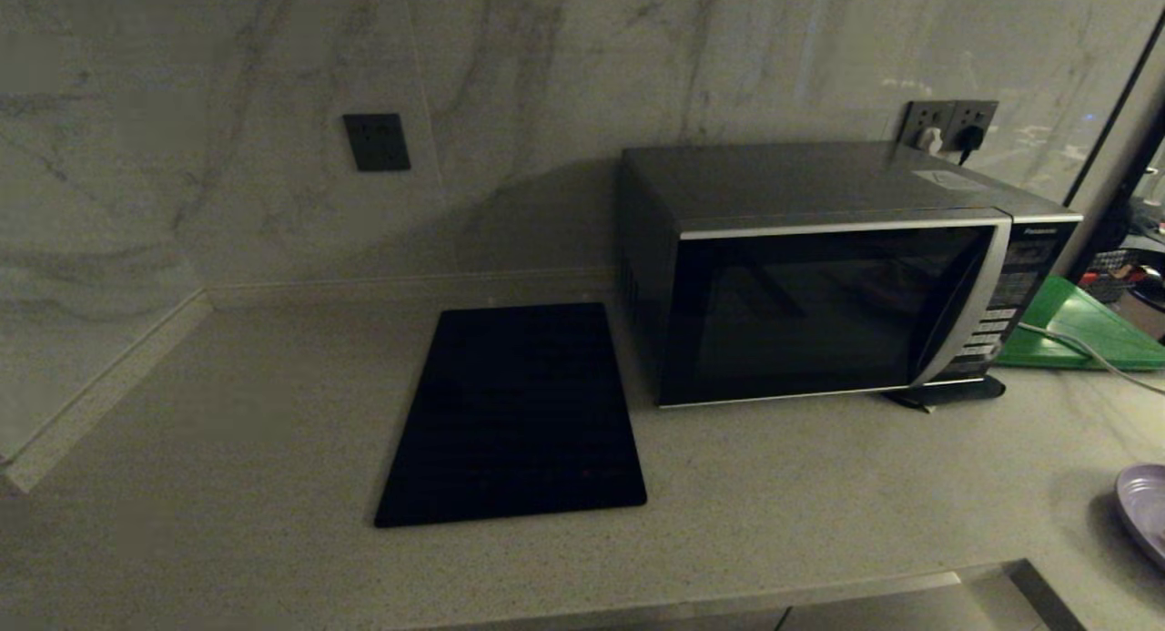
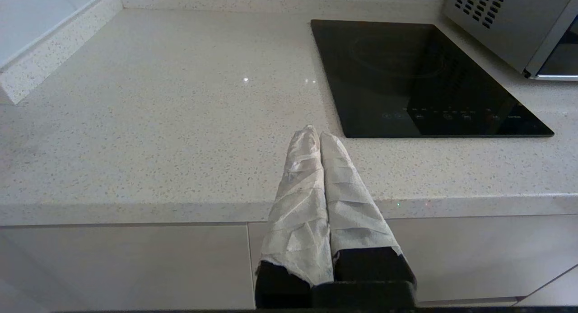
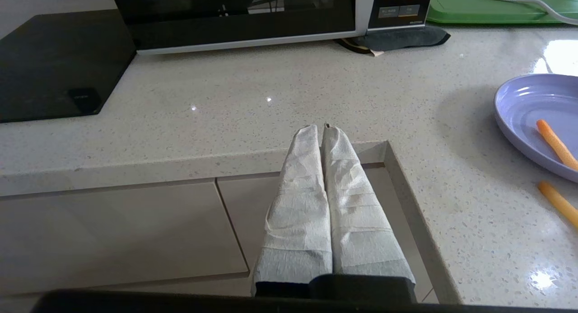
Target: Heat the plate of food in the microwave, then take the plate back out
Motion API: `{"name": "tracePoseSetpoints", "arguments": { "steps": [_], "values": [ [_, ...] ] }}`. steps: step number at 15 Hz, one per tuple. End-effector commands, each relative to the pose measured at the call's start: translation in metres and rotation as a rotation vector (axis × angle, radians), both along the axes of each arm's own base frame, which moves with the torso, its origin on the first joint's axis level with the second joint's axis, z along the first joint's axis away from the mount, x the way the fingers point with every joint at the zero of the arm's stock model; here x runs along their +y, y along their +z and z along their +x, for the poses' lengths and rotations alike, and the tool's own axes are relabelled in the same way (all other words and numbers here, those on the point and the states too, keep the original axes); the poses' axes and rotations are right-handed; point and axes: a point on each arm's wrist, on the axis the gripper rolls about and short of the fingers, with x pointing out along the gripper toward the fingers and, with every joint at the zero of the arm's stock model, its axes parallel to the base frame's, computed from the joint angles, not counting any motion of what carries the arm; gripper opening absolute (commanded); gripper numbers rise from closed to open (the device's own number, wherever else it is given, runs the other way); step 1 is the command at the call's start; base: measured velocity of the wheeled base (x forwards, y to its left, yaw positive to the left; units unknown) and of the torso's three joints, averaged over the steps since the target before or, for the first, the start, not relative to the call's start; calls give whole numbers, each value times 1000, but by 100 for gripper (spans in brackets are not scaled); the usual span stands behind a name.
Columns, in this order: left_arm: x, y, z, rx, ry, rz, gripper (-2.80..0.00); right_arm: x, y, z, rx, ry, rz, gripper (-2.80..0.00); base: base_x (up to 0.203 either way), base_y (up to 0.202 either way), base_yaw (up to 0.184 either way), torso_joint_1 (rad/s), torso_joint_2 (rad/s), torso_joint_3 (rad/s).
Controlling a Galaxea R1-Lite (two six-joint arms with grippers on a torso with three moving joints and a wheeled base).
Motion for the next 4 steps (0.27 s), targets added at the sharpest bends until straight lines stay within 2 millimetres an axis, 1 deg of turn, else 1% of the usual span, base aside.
{"name": "tracePoseSetpoints", "arguments": {
  "steps": [1,4],
  "values": [
    [0,0,0,1,1,-1,-280,0,0,0,3,1,0,-280,0,0,0,0,0,0],
    [0,0,0,1,1,-1,-280,0,0,0,3,1,0,-280,0,0,0,0,0,0]
  ]
}}
